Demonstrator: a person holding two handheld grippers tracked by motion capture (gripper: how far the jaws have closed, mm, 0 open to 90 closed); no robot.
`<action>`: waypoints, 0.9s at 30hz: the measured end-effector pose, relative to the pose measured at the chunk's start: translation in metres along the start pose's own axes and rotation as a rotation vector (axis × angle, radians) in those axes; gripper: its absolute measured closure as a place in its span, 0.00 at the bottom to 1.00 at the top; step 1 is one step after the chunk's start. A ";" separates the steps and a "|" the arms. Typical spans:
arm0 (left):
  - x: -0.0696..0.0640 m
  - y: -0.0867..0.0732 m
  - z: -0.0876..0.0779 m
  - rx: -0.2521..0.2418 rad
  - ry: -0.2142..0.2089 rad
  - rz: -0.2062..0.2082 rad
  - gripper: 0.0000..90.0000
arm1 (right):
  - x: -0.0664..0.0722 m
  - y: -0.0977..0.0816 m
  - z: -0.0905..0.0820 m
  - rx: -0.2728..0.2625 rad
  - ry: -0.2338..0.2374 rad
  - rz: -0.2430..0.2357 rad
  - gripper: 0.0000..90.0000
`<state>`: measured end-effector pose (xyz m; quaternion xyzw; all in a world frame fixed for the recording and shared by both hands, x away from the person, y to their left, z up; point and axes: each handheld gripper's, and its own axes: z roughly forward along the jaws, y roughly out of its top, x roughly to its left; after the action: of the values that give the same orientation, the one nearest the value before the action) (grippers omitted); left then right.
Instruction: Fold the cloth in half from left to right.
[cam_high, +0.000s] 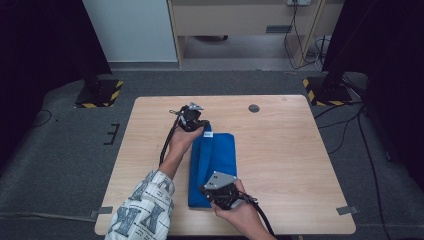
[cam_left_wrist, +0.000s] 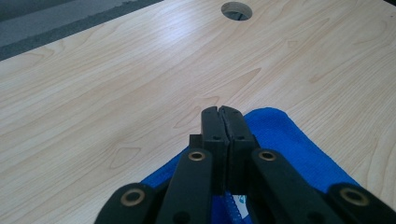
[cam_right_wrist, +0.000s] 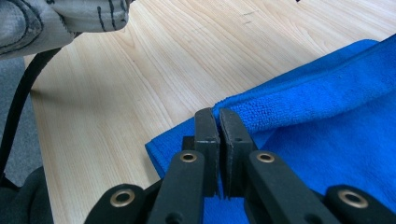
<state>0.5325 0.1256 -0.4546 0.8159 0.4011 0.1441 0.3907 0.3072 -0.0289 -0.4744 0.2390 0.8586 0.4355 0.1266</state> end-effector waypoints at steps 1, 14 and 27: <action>-0.001 0.000 0.001 -0.003 0.000 -0.001 0.99 | -0.001 -0.001 -0.001 0.000 0.000 0.001 0.97; -0.013 0.009 0.007 0.006 -0.016 0.025 0.99 | -0.004 -0.008 -0.011 0.006 -0.014 0.008 0.97; -0.018 0.008 0.019 0.025 -0.023 0.026 0.99 | -0.006 -0.026 -0.019 0.022 -0.022 0.033 0.97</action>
<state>0.5352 0.0989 -0.4594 0.8274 0.3877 0.1351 0.3832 0.2970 -0.0583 -0.4845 0.2594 0.8578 0.4253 0.1263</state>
